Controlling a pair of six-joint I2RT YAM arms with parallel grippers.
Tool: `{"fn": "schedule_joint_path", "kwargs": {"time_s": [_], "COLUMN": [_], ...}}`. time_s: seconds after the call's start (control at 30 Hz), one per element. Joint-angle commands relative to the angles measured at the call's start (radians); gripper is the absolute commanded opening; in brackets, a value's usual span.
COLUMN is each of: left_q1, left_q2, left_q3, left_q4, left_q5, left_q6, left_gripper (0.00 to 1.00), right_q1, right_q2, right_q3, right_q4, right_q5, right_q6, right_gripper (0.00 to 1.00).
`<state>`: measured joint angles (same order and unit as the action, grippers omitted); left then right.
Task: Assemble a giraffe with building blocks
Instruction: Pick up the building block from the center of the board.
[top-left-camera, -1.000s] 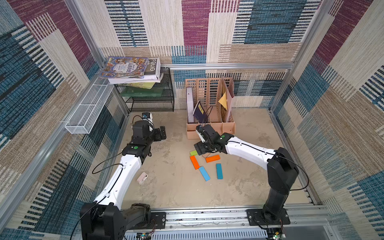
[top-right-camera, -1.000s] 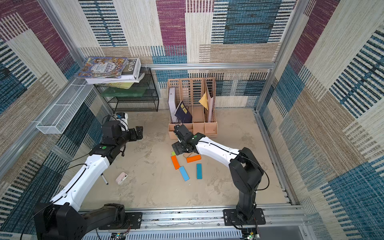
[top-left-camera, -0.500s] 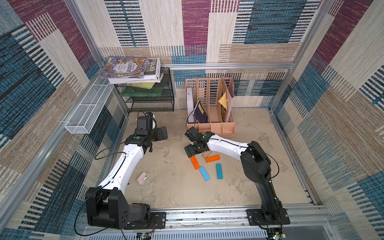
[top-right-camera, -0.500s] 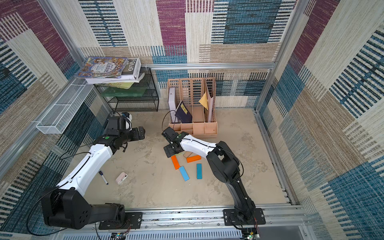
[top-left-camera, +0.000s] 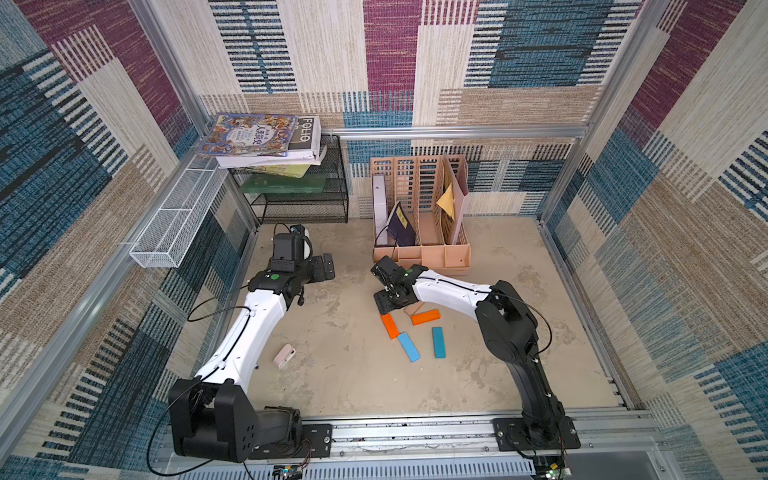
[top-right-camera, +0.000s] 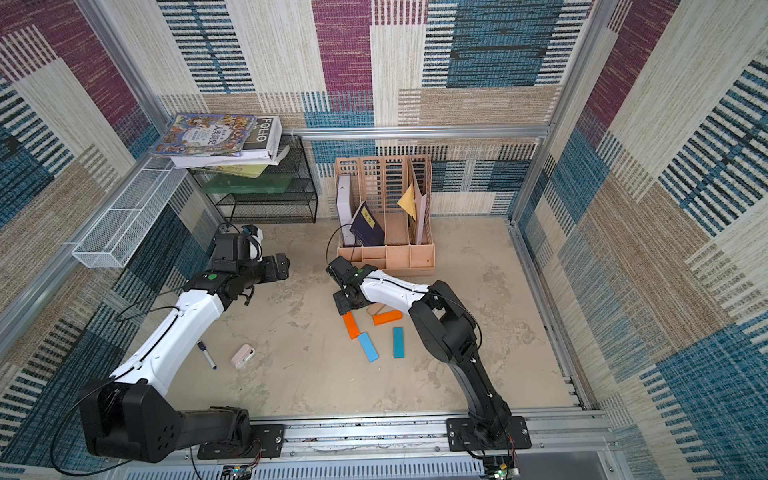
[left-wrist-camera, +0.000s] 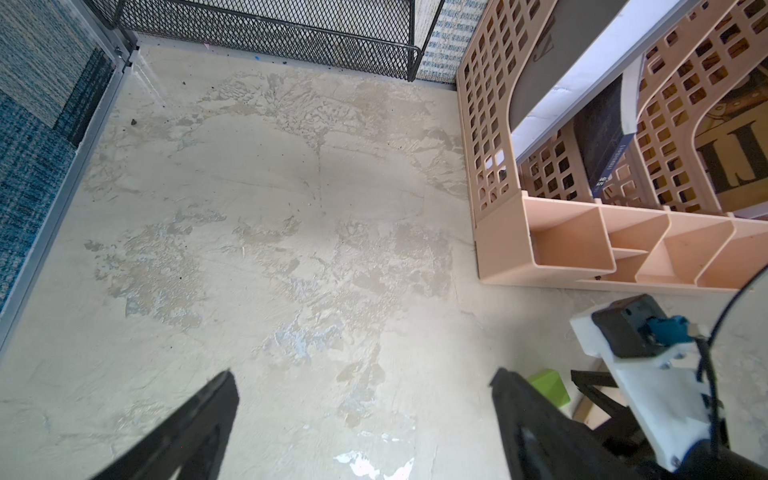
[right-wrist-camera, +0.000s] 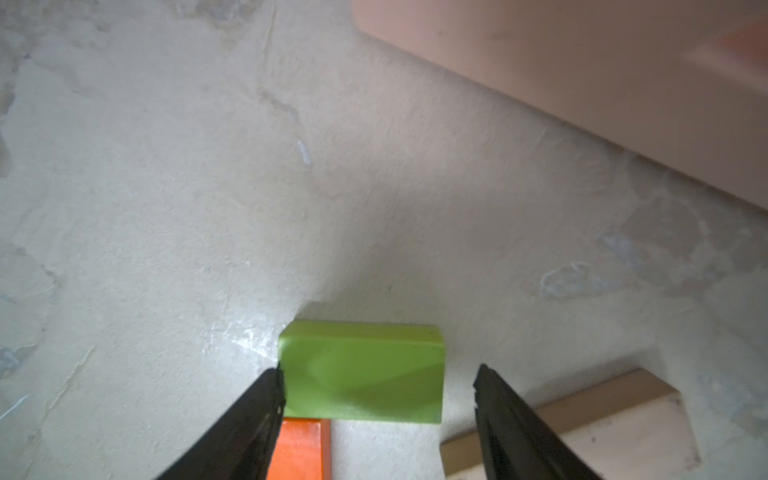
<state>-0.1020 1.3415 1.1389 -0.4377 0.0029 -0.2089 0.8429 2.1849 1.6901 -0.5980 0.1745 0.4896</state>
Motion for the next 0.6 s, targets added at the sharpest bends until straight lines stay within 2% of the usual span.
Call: {"fn": "schedule_joint_path", "kwargs": {"time_s": [0.0, 0.23, 0.37, 0.5, 0.57], "left_q1": [0.001, 0.001, 0.001, 0.001, 0.001], "left_q2": [0.005, 0.007, 0.007, 0.007, 0.009], "left_q3": [0.009, 0.007, 0.008, 0.008, 0.009], "left_q4": [-0.005, -0.003, -0.002, -0.001, -0.001], "left_q5": [0.009, 0.010, 0.012, 0.014, 0.015], "left_q6": [-0.003, -0.001, -0.001, -0.003, -0.003], "left_gripper": [0.99, 0.99, 0.99, 0.99, 0.99], "right_q1": [-0.004, -0.006, -0.005, -0.002, 0.000], "right_q2": [-0.003, 0.008, 0.015, 0.022, 0.026], "right_q3": [-0.017, -0.024, -0.020, -0.017, -0.017], "right_q4": [0.015, 0.016, 0.012, 0.009, 0.007], "right_q5": [-0.004, -0.010, -0.010, -0.009, 0.001], "right_q6": [0.021, 0.029, 0.028, 0.027, 0.029], "right_gripper": [0.71, 0.73, 0.84, 0.84, 0.77]}}
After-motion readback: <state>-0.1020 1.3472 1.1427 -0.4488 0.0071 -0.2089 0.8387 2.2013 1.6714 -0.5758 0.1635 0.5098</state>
